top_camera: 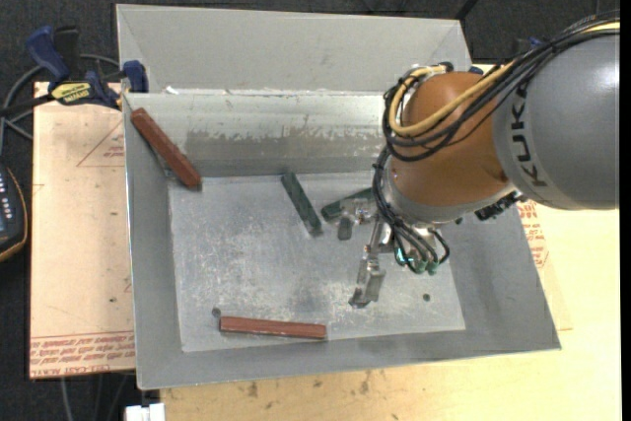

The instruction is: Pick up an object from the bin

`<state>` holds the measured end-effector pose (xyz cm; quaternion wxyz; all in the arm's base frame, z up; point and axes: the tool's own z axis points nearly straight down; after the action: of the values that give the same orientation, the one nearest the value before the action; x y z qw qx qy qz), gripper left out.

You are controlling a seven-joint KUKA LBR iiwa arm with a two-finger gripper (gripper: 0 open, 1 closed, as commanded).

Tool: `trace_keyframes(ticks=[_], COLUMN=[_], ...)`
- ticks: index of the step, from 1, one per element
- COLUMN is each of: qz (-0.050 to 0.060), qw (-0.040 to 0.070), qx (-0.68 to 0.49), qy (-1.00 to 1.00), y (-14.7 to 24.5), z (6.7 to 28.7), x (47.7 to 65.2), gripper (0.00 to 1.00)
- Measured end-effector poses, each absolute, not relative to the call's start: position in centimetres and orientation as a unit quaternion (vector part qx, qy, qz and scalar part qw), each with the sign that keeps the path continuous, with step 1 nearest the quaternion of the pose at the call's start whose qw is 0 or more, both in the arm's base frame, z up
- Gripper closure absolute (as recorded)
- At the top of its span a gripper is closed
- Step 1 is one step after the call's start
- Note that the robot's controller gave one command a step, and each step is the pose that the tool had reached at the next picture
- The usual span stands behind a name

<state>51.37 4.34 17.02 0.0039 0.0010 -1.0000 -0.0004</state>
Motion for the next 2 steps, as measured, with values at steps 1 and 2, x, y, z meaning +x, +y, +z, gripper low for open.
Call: trace_keyframes(ticks=[1,2], qz=[0.001,-0.002], qw=[-0.001,-0.003], qx=[0.035,0.065], qy=[-0.999,-0.998], y=[-0.9,7.3], z=[9.4,6.9], x=[57.9,61.9], gripper=[0.0,0.0])
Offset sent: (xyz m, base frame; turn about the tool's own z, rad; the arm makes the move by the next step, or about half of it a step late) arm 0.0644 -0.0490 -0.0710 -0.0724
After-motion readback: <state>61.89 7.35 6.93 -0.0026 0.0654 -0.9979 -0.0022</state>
